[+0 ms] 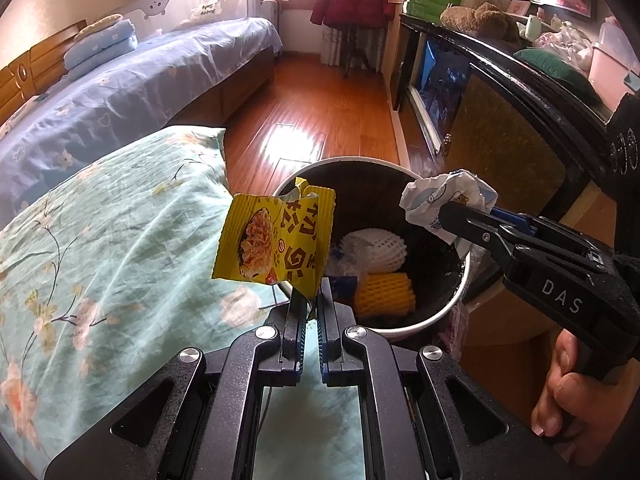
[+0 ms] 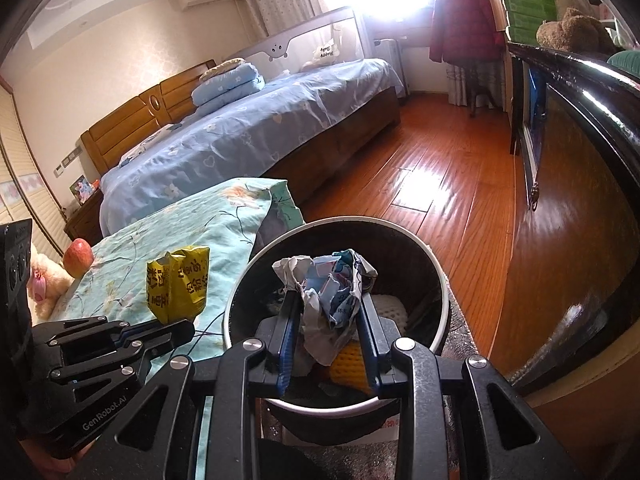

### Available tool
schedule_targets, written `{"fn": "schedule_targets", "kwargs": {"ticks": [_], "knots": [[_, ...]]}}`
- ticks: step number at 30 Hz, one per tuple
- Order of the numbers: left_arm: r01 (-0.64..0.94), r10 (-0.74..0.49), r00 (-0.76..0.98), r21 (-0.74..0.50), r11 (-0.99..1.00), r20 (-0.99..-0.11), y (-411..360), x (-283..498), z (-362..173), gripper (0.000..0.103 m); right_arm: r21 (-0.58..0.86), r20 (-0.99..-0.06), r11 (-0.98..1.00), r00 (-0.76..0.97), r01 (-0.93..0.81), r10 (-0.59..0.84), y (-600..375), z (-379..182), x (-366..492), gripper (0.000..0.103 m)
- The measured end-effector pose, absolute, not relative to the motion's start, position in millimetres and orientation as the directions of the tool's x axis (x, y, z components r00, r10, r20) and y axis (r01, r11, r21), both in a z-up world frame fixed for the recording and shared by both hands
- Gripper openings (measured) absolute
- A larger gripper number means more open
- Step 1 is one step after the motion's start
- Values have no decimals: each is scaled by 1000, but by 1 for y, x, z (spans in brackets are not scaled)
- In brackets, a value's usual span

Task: Collect trash
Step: 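Lower both tools into the bin and open them to drop wrapper and paper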

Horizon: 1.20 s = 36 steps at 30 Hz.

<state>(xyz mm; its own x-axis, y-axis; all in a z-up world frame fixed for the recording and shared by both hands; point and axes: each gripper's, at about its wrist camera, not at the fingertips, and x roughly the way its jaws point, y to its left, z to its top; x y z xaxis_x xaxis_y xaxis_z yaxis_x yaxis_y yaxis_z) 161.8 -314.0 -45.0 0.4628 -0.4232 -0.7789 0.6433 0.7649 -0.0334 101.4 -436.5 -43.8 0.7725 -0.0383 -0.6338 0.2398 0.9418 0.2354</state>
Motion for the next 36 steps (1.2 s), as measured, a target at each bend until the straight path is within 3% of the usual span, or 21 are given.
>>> {"fn": "schedule_targets", "kwargs": {"ticks": [36], "knots": [[649, -395, 446, -13, 761, -803, -343, 181, -57, 4, 226, -661, 939, 749, 258, -47, -459, -52, 121, 30]]}}
